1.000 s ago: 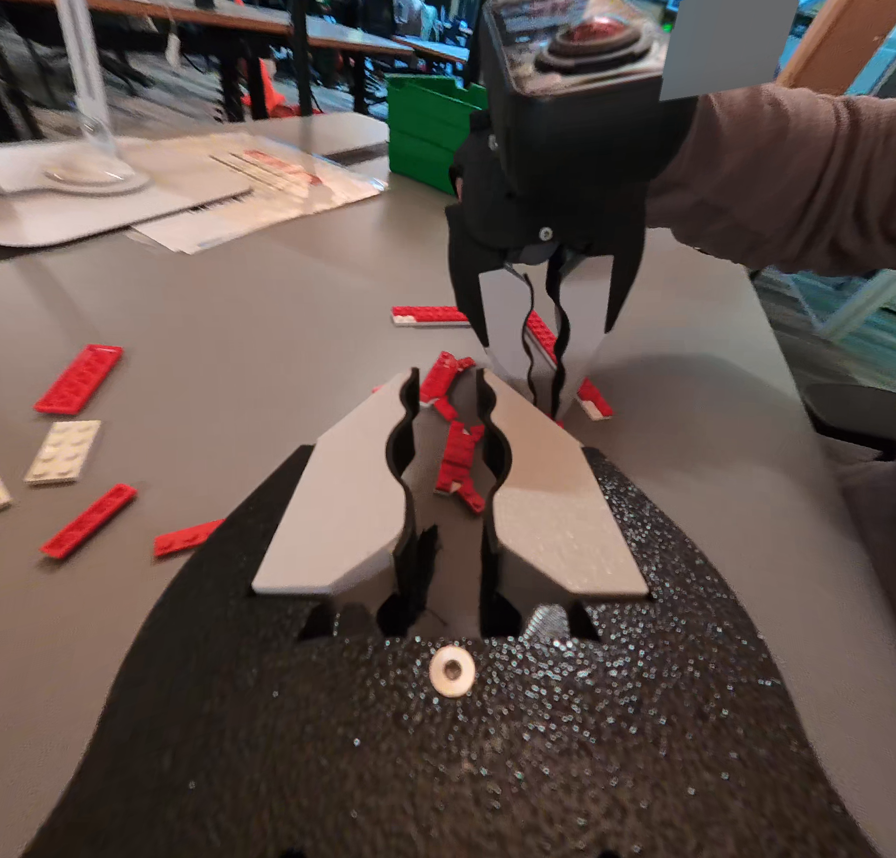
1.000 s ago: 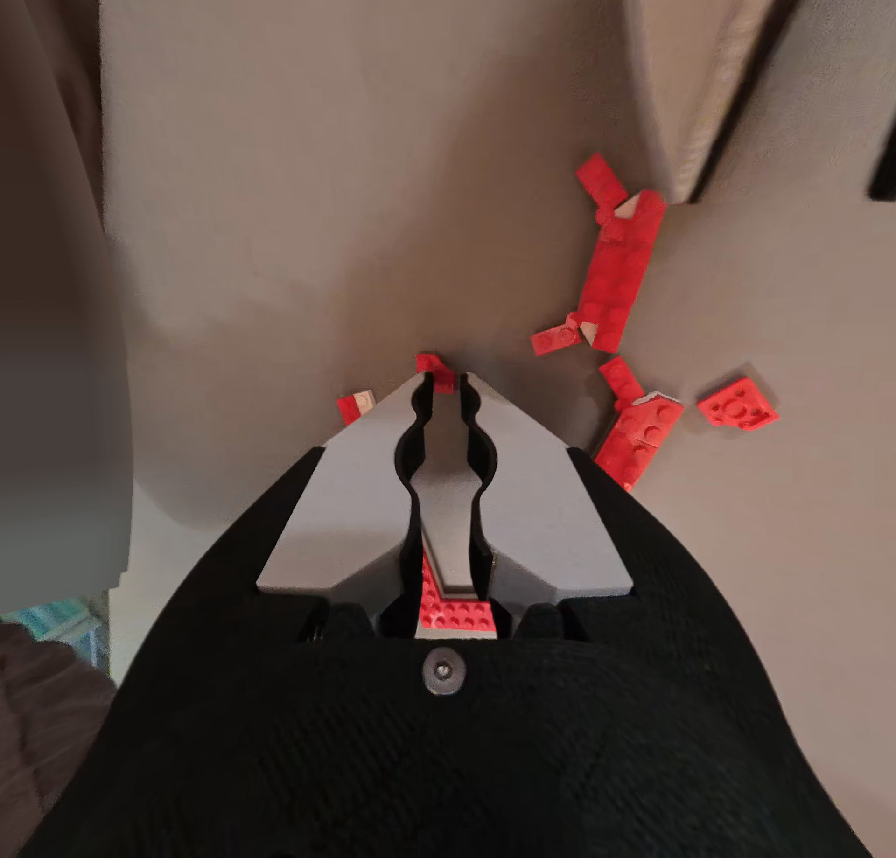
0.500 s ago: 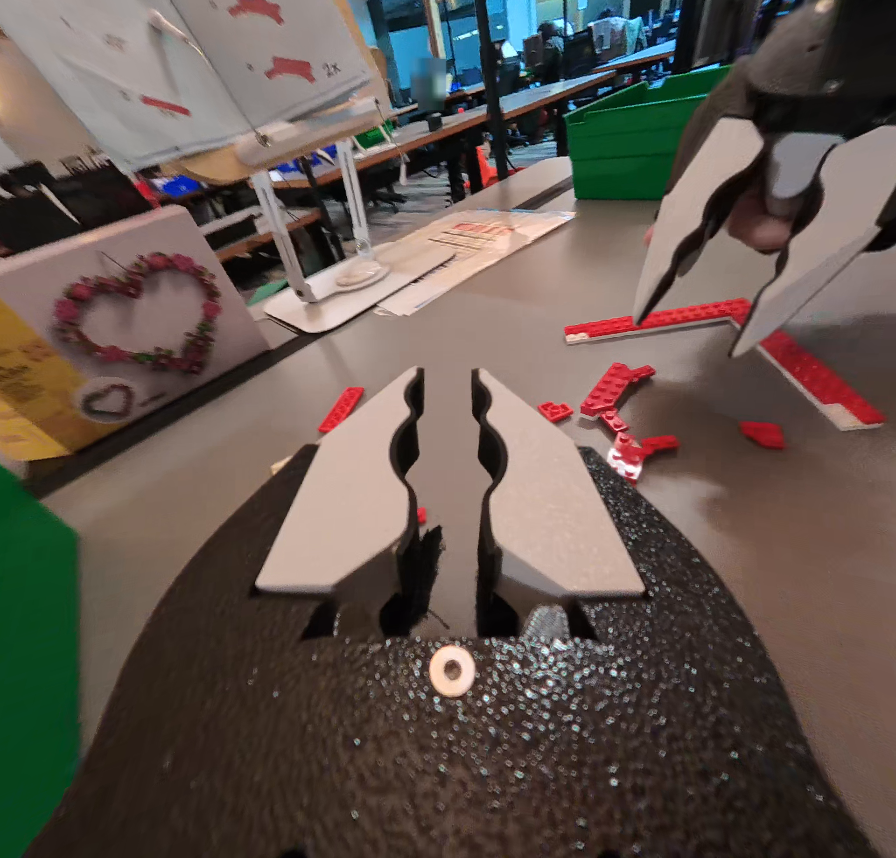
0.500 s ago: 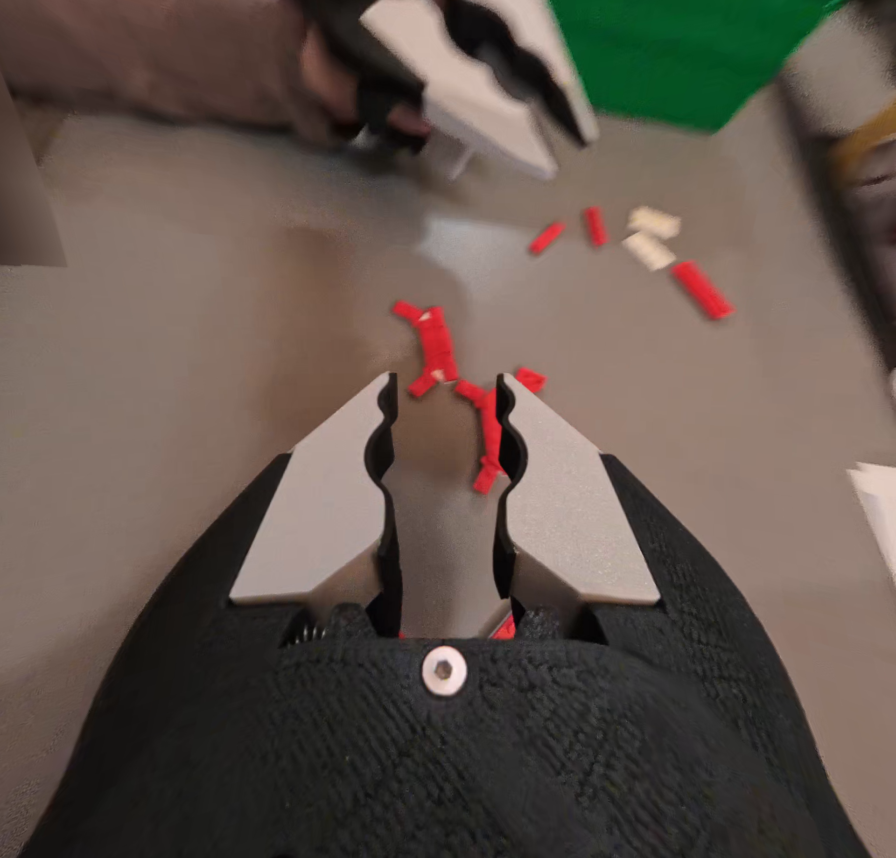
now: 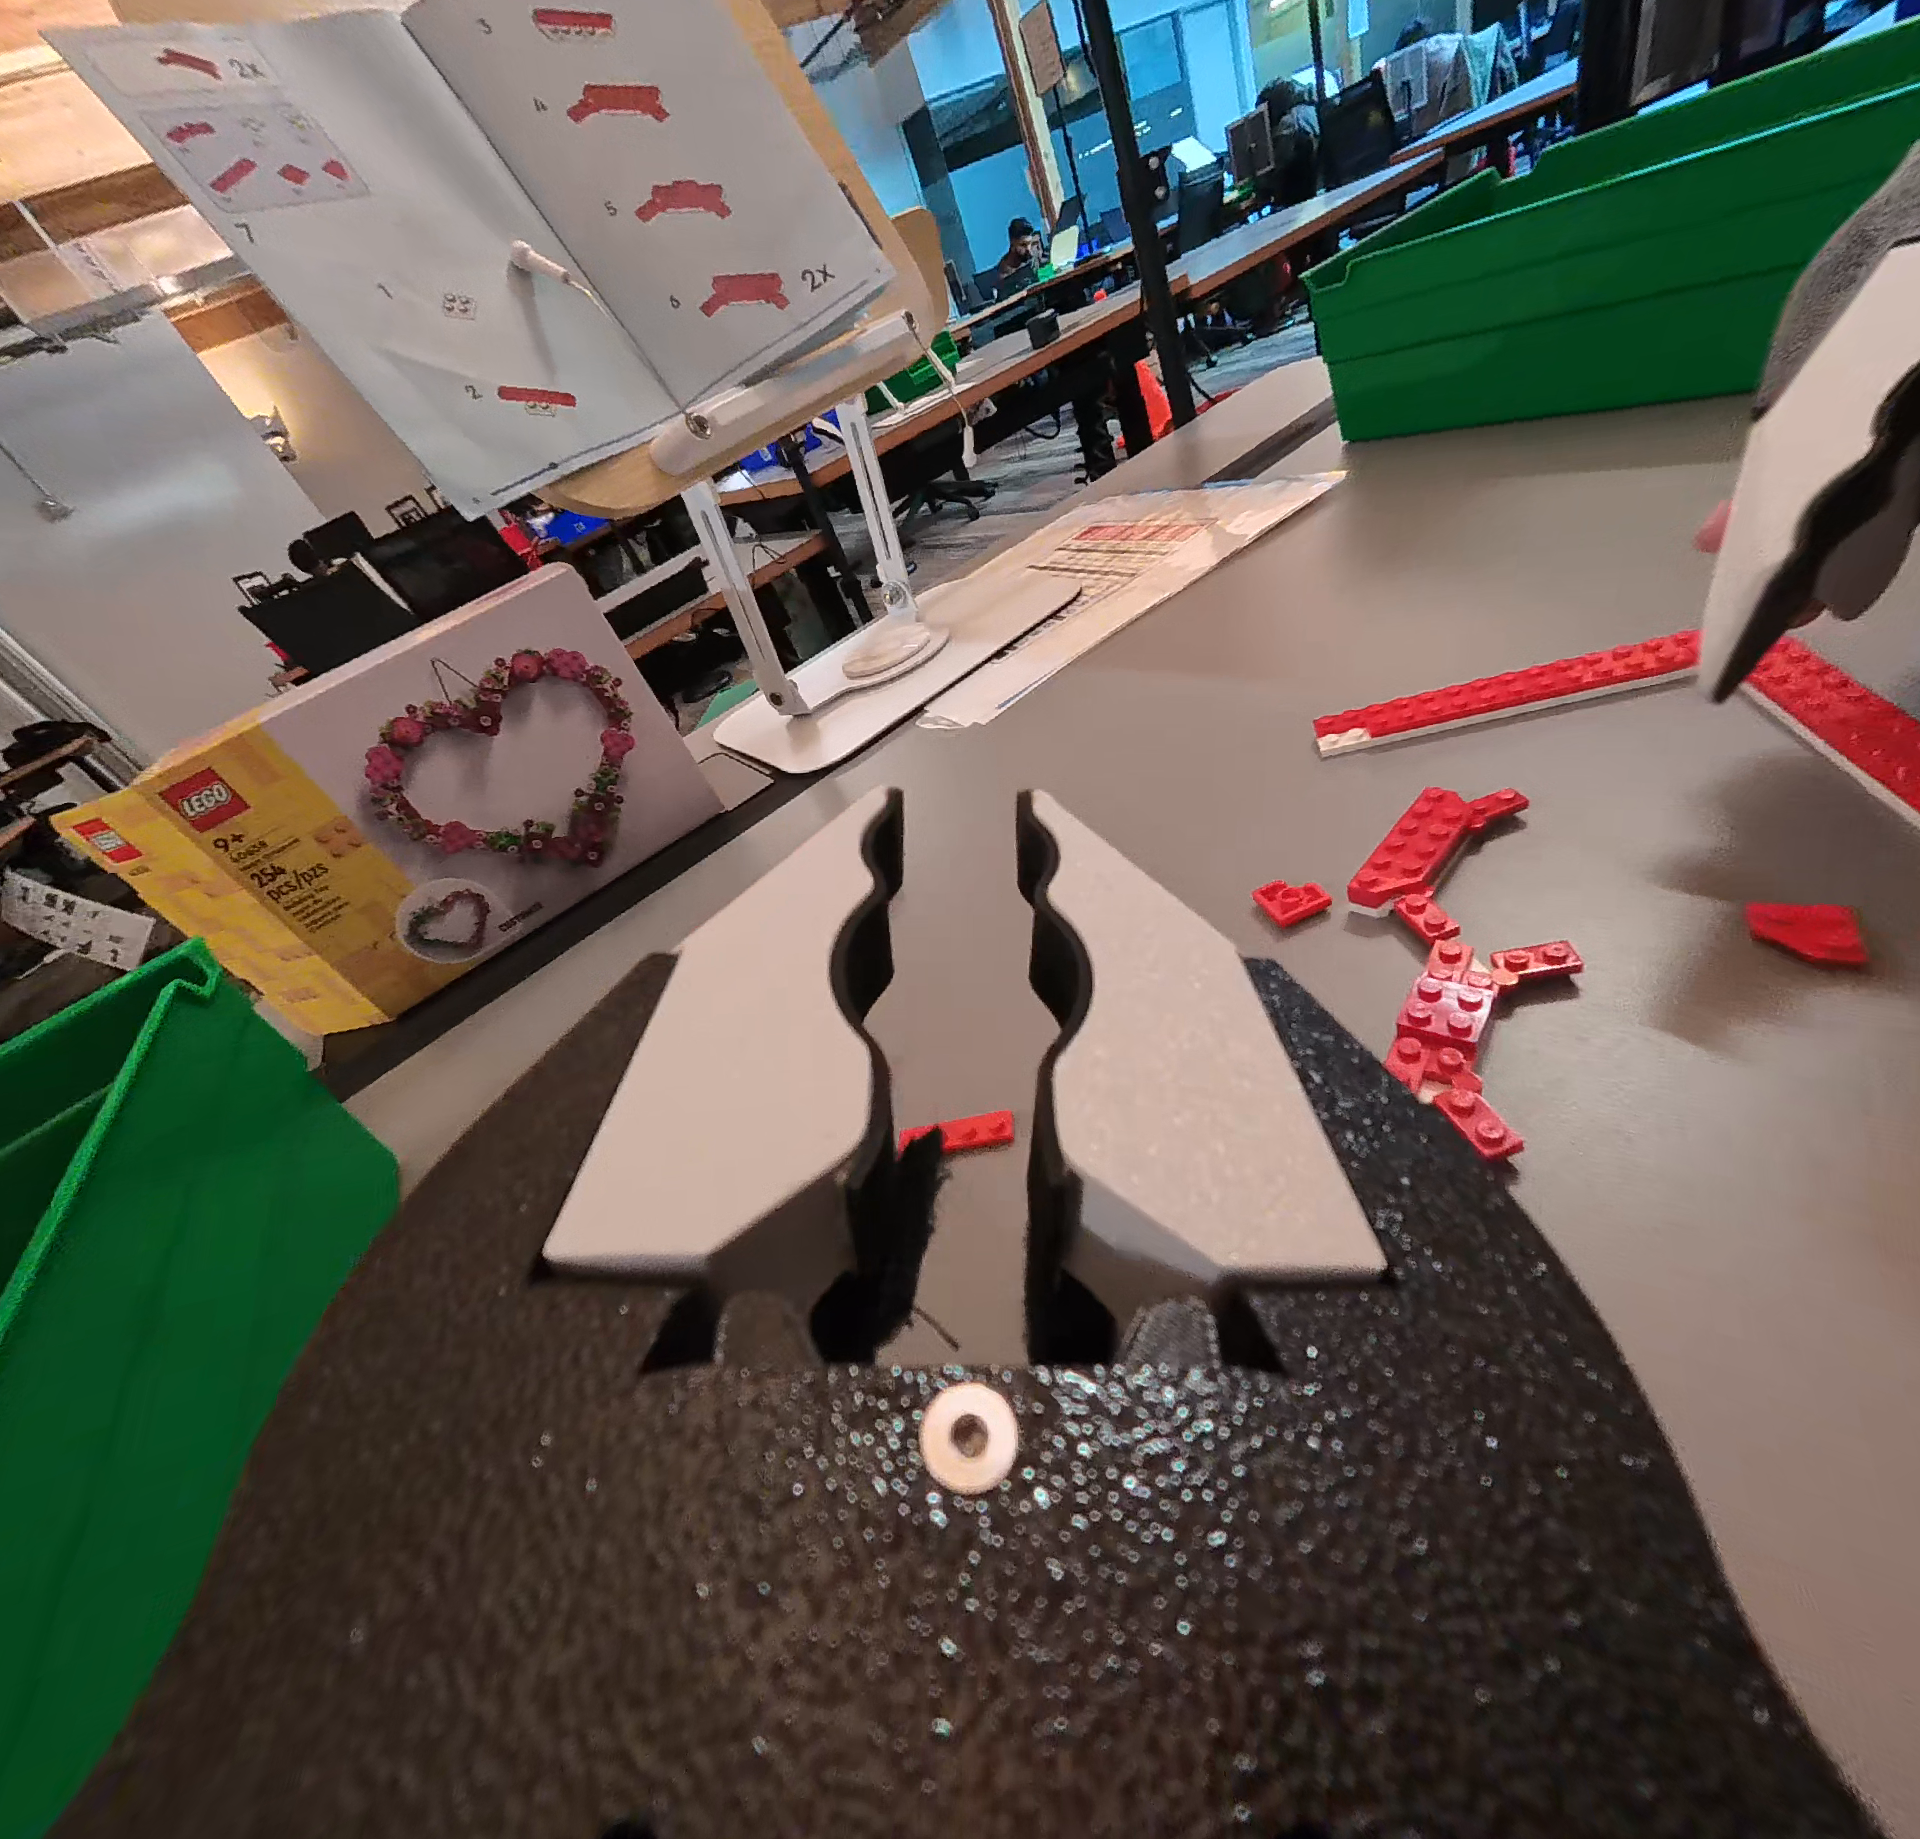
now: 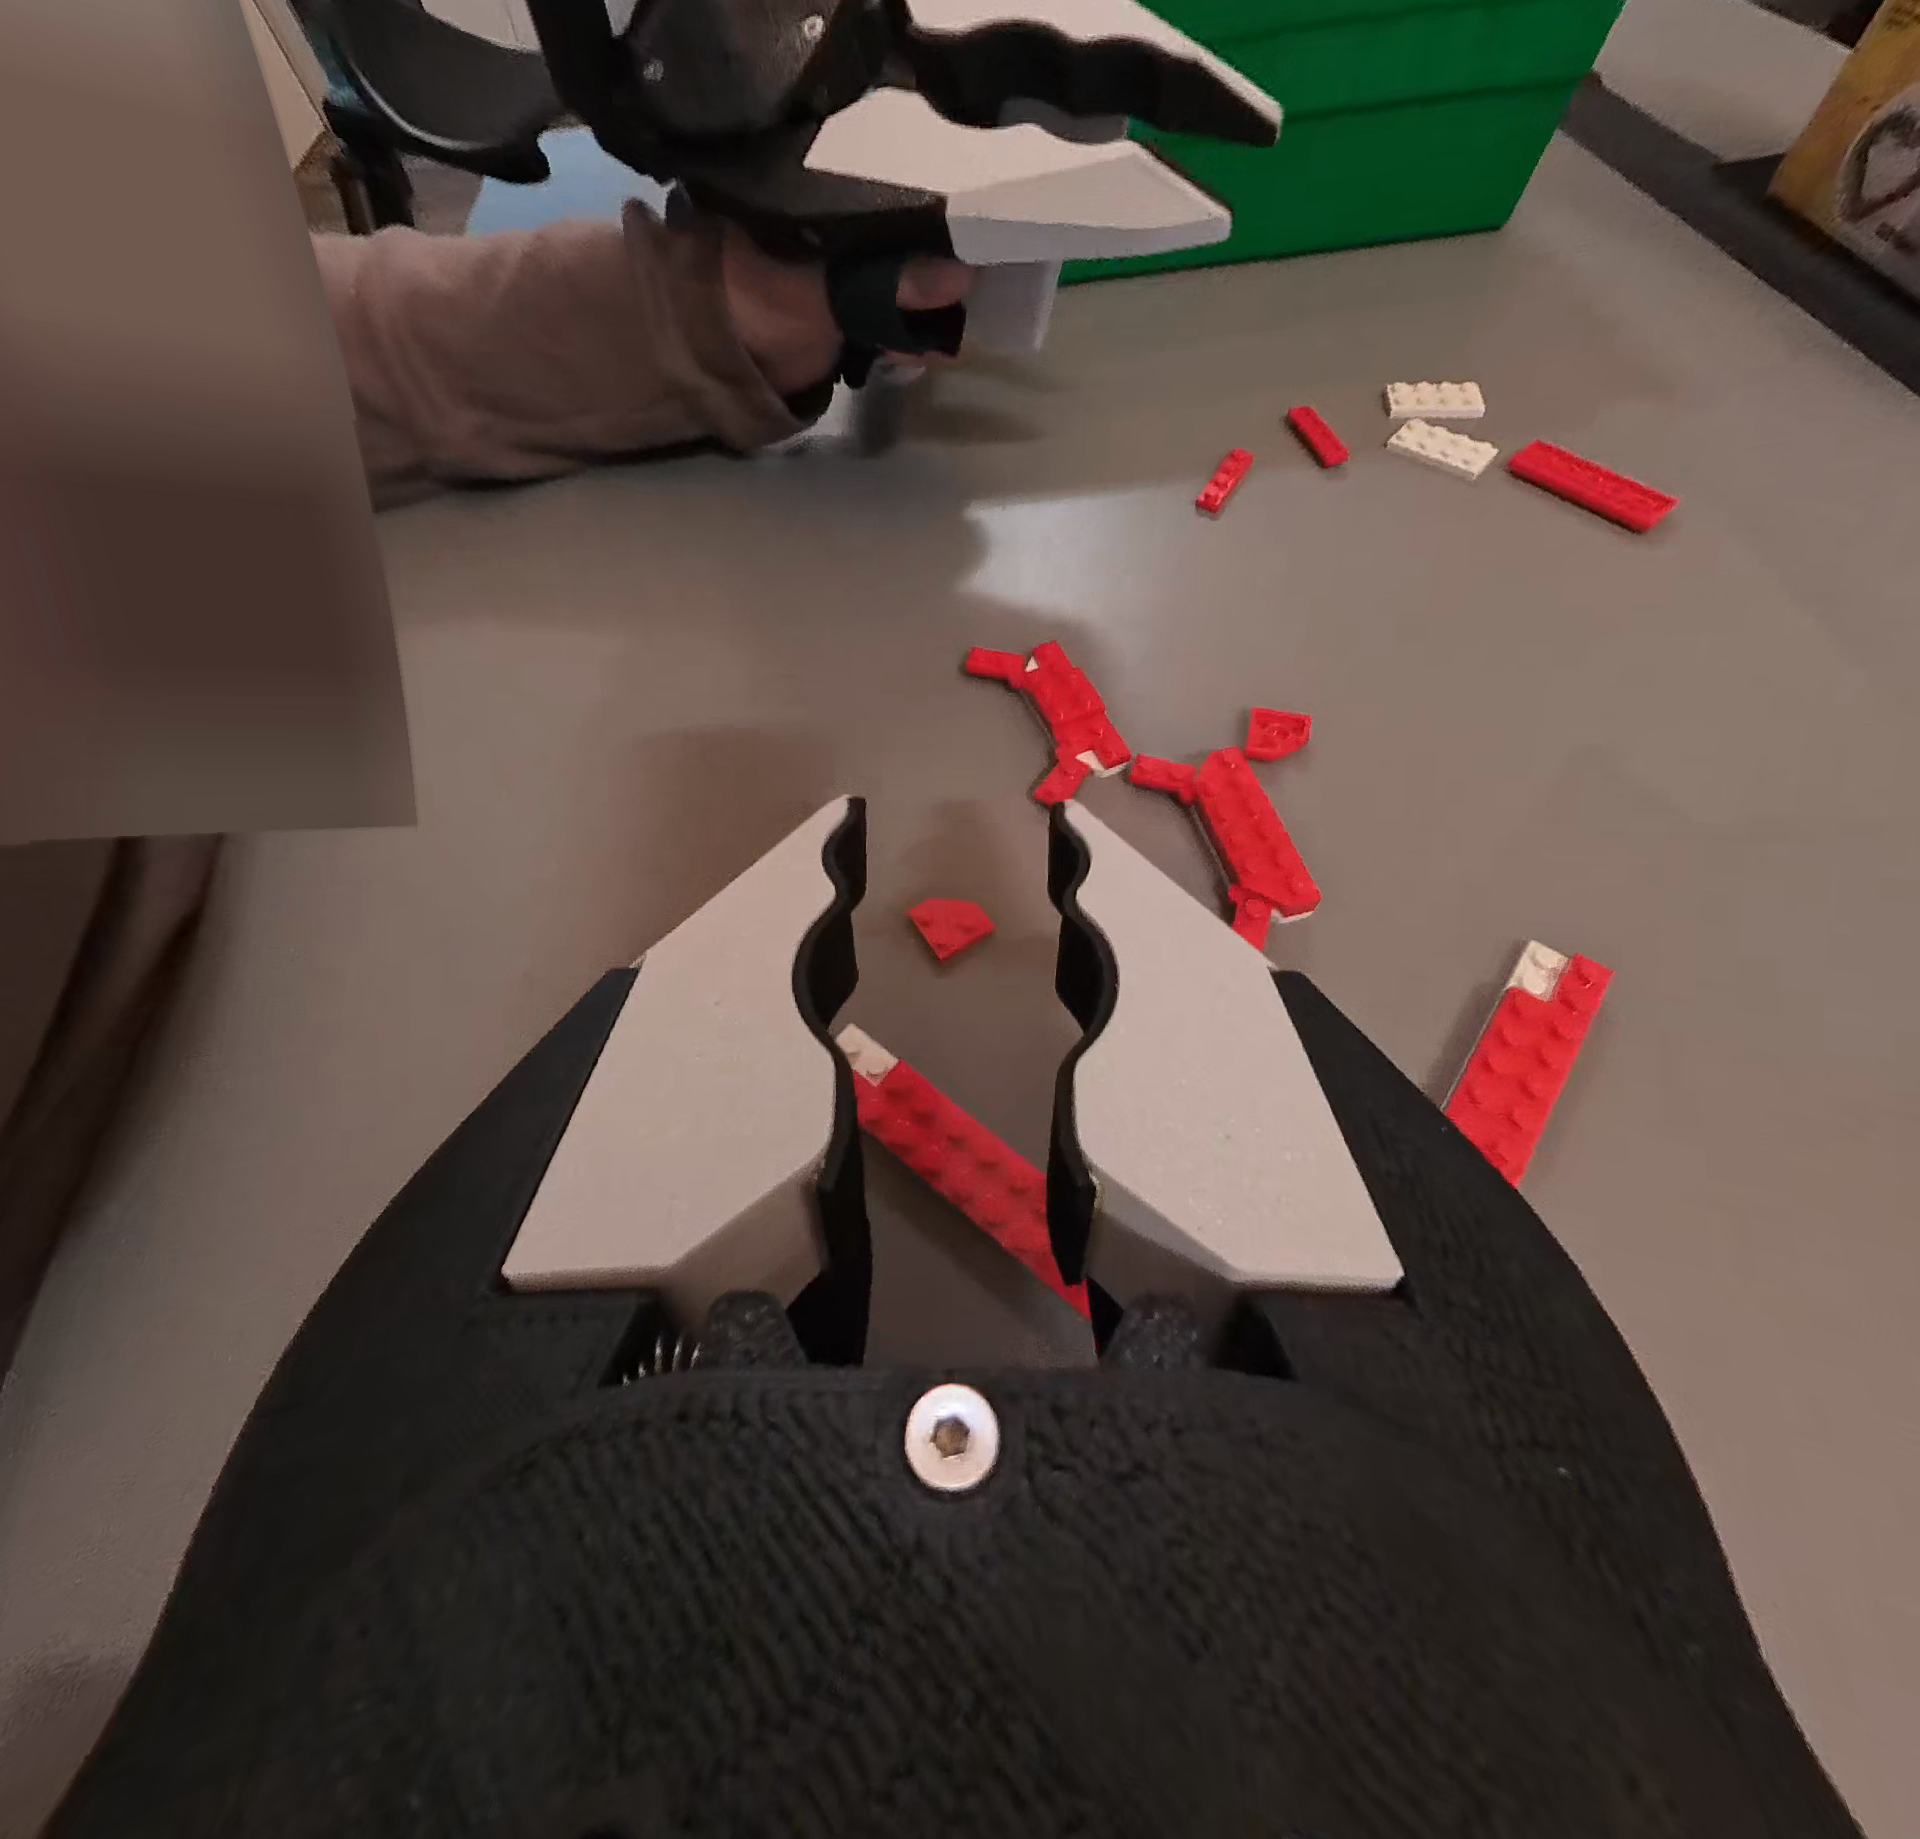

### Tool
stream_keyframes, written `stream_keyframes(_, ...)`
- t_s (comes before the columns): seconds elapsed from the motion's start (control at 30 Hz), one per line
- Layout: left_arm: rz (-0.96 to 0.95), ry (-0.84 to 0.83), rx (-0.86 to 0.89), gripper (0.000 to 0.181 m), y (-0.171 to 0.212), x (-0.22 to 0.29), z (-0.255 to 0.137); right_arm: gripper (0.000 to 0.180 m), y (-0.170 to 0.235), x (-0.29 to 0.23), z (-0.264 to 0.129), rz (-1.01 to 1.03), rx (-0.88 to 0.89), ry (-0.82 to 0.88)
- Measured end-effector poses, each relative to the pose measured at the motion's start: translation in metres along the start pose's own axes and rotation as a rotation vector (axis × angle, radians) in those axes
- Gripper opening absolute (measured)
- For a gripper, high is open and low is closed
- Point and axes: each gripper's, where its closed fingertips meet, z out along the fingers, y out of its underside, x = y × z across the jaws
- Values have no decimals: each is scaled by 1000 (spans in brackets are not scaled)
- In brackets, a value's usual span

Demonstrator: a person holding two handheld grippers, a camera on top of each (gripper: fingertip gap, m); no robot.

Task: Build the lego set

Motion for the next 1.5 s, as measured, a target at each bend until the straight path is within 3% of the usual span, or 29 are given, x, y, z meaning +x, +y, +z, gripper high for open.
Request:
stream_keyframes(0.83, 64, 3, -28, 13, 5, 5, 2, 32, 49, -7, 13, -26, -362, -12)
stream_keyframes(1.33, 86, 10, -37, 12, 7, 7, 3, 29, 49, -14, 24, -37, -371, -57)
stream_keyframes(1.5, 87, 13, -42, 12, 8, 8, 3, 36, 47, -19, 32, -73, -377, -93)
